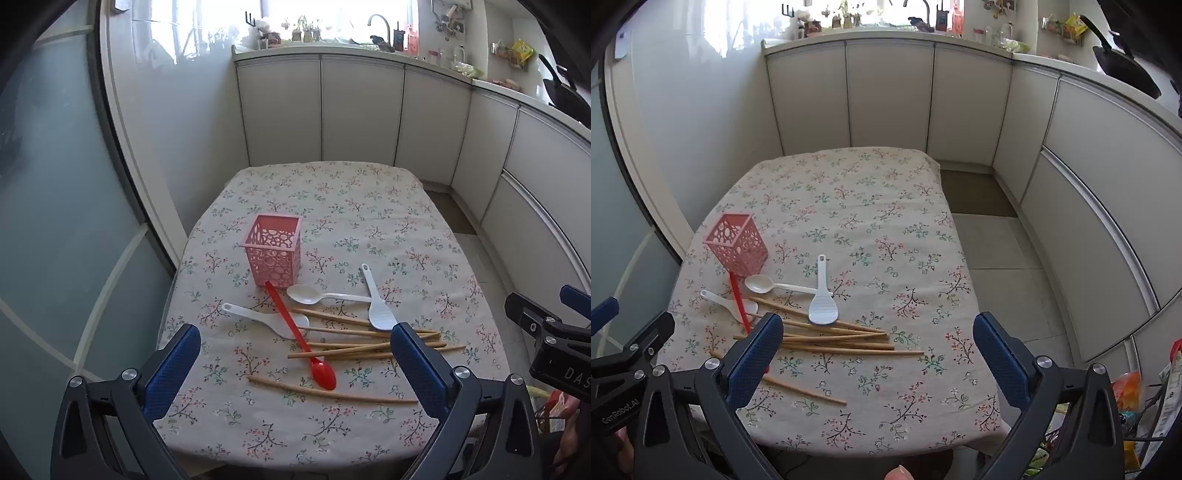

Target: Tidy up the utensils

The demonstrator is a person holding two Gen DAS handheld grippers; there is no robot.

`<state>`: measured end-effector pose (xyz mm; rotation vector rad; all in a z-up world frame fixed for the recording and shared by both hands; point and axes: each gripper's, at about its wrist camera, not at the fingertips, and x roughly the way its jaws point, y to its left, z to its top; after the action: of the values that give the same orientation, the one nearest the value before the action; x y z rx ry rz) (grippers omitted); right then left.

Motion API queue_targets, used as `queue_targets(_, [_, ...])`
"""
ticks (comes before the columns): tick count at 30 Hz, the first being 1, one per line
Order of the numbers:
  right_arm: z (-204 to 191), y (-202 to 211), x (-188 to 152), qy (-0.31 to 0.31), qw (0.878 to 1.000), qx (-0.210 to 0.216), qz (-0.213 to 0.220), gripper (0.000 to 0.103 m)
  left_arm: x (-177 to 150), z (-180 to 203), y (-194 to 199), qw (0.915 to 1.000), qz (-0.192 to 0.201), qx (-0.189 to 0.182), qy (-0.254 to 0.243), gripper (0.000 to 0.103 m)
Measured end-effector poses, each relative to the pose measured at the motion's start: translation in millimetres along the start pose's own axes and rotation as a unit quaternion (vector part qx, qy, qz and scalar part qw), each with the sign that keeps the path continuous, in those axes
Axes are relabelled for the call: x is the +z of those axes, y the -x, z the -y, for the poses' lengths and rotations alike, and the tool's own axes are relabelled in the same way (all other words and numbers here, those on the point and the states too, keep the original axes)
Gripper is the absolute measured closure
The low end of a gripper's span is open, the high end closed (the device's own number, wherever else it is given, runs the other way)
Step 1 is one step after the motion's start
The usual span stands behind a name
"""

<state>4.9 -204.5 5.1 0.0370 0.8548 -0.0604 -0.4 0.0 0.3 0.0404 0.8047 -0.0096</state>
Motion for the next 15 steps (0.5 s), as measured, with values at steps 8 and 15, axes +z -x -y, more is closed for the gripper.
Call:
queue_targets(8, [-0.7, 0.7, 0.4, 0.002, 1.000, 0.002, -0.003, 0.000, -6.4, -4.3, -4.8, 1.0000, -0.003, 0.001, 0.001, 0.000])
queue_targets(15, [0.5, 3.2, 0.7, -0.001, 1.000, 0.002, -0.003, 0.000, -2.3, -3.6, -4.5, 1.0000, -0.006, 0.003, 0.000, 0.000])
